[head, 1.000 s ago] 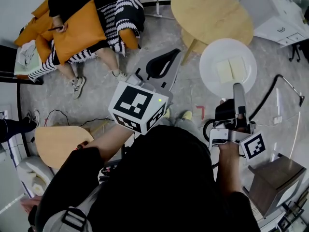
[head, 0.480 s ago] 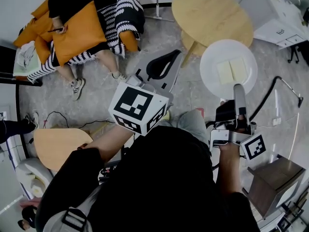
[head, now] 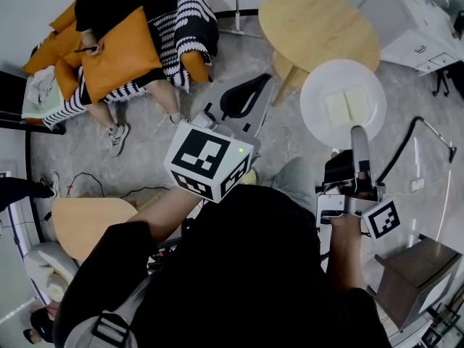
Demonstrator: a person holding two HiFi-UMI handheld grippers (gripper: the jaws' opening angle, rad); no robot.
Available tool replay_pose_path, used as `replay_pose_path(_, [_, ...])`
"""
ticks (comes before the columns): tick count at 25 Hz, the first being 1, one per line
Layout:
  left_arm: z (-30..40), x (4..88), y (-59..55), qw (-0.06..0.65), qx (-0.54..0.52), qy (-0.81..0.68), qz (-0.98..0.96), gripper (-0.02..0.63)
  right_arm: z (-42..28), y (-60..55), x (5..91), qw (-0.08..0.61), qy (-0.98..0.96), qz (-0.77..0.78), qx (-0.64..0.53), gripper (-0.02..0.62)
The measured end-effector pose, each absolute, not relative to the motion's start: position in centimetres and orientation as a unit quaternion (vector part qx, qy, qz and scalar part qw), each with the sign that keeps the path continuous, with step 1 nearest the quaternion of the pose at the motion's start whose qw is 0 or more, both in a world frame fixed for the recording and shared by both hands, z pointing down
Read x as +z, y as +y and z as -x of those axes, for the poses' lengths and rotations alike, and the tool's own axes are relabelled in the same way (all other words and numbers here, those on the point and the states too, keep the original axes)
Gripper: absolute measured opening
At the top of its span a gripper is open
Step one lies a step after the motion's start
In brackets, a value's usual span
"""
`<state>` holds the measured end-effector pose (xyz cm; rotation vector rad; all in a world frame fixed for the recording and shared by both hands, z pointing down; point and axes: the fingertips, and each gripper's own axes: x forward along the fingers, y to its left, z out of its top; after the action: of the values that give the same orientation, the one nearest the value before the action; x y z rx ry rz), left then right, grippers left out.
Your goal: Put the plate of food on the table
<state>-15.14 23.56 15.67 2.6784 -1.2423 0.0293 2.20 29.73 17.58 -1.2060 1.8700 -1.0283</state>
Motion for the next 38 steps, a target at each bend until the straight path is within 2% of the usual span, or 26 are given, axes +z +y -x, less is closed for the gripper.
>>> replay_pose_path(19, [15.0, 15.5, 24.5, 0.101, -0.005, -0.406, -0.908, 0.009, -2.3, 31.8, 16.7, 0.334, 0.719, 0.477, -0.38, 0.034])
replay_pose_path(38, [16.2, 15.0, 24.2, 0.076, -0.005, -0.422, -0.903, 0.009, -2.4, 30.5, 16.7, 0.34, 0.728, 0.468, -0.368, 0.034])
